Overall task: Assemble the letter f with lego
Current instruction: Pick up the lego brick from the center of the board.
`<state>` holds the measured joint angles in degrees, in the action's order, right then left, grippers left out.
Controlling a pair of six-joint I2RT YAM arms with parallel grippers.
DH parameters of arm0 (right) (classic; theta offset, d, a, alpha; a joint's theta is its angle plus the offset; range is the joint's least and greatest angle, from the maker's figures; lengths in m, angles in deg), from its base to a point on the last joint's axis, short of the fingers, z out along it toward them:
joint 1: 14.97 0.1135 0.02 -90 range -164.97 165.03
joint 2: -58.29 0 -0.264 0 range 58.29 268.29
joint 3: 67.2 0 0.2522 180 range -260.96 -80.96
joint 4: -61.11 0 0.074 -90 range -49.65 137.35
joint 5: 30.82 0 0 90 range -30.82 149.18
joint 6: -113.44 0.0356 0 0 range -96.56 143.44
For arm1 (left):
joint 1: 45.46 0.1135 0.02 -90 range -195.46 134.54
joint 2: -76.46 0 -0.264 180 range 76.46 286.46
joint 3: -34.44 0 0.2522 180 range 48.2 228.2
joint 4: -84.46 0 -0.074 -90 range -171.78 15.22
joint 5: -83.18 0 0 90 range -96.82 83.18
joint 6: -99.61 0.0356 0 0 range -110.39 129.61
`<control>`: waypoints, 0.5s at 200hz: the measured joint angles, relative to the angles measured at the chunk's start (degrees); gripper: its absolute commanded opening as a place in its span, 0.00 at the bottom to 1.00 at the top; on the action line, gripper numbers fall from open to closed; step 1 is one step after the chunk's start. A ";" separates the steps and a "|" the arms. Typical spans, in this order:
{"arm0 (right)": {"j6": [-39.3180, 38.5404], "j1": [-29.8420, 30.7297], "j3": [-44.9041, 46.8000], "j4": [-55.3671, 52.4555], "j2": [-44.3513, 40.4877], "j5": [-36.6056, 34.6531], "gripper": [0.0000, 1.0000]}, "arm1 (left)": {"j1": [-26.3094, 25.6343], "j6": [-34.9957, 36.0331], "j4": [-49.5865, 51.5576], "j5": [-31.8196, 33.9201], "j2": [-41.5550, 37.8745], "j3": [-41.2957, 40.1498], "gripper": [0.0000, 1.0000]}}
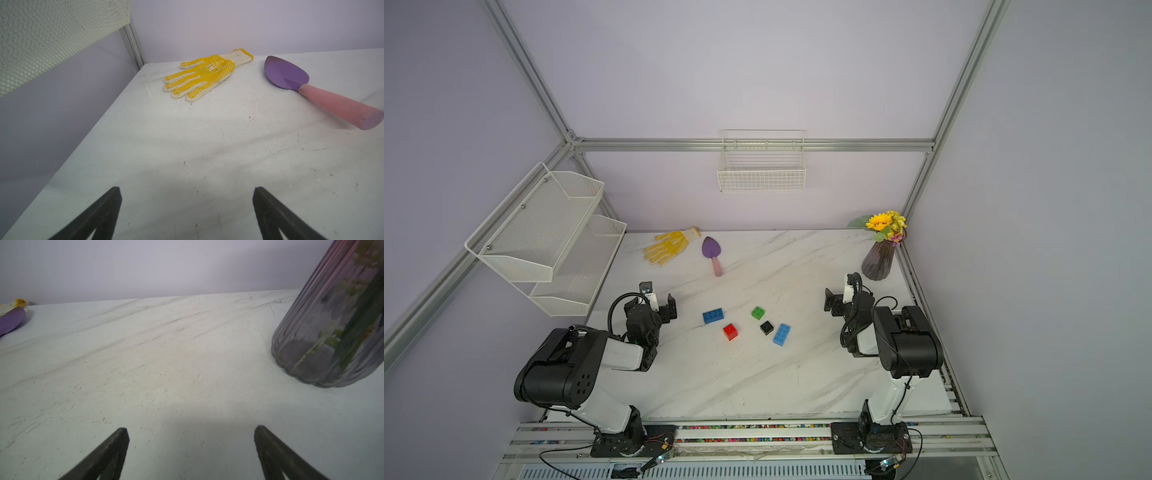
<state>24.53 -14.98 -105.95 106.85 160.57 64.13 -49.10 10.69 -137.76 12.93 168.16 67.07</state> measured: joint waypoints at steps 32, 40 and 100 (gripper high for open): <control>0.00 0.00 0.00 -0.02 0.00 0.00 0.97 | 0.07 0.00 0.13 -0.15 0.02 0.02 1.00; 0.00 0.00 0.00 -0.02 0.00 0.00 0.97 | 0.42 -0.11 0.72 -0.94 0.00 0.24 1.00; 0.33 0.00 0.00 -0.72 -0.44 -0.92 0.97 | 2.97 -1.88 4.66 -3.69 -1.20 2.08 1.00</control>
<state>24.85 -14.98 -105.95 106.13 160.13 63.21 -46.12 8.81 -133.11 9.23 166.96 69.15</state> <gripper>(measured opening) 0.972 0.997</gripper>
